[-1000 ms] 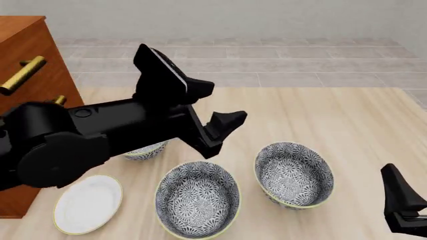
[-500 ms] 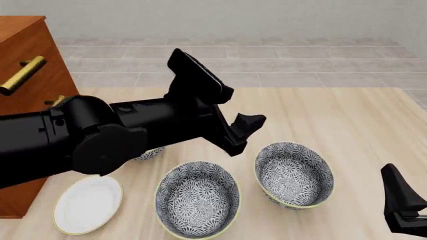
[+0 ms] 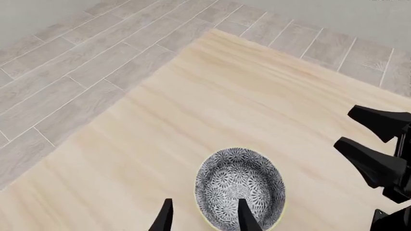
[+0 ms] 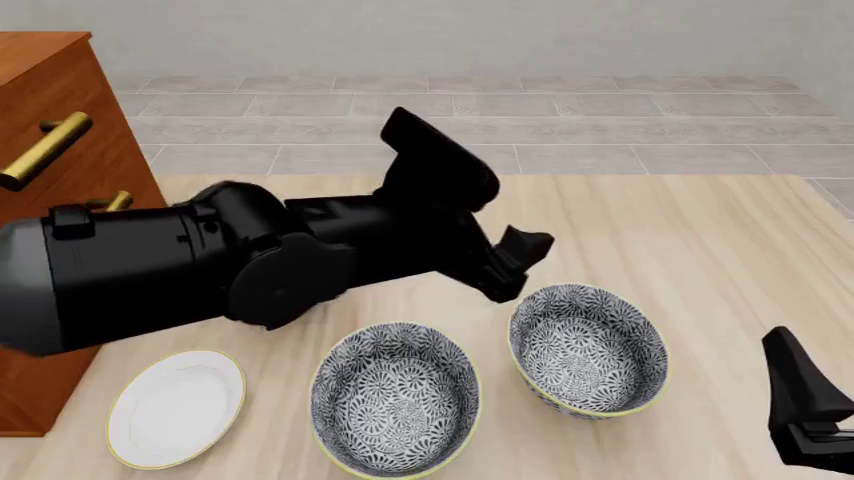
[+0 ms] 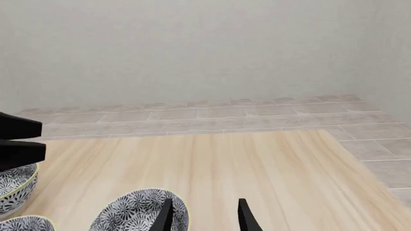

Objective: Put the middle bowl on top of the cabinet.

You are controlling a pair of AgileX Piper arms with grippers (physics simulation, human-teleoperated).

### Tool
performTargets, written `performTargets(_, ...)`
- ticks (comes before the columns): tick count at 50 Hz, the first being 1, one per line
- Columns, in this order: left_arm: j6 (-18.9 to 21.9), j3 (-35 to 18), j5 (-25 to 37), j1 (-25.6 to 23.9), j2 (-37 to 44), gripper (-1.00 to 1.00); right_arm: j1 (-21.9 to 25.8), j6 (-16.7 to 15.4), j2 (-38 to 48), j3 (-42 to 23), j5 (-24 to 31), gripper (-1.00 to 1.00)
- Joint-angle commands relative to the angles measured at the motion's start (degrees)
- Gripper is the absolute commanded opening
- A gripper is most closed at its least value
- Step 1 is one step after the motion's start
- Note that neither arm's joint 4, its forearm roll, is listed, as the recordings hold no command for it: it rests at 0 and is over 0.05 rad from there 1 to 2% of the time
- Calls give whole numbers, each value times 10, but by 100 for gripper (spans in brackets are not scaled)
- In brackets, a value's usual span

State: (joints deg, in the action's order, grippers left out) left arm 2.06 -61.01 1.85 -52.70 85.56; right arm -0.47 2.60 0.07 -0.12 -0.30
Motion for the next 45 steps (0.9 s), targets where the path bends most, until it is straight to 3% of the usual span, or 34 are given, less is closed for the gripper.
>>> performTargets(1, -29, -18, 4, 6, 33, 100, 0, 3, 0, -1, -1, 100)
performTargets(45, -87, -27, 5, 27, 90, 100, -8, 17, -1, 0, -13, 100)
